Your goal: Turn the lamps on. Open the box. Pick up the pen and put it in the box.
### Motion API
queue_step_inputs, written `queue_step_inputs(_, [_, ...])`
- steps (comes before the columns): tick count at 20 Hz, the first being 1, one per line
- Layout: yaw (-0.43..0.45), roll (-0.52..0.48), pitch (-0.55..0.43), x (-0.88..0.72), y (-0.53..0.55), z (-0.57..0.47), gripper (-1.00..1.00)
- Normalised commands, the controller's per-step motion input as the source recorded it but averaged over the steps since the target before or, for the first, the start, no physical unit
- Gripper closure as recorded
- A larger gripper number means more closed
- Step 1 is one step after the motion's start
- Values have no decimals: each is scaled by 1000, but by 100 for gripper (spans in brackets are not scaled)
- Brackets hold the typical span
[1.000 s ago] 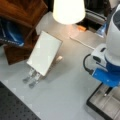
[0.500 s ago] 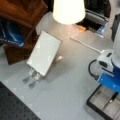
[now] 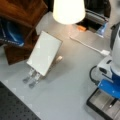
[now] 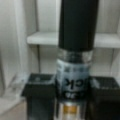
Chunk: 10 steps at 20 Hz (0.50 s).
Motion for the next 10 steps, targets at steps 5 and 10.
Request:
queue_step_inputs(5, [-100,-105,-118,-75,46,-127,100])
queue_step_inputs(10, [-80,-202,-152,-52,13,-151,-100])
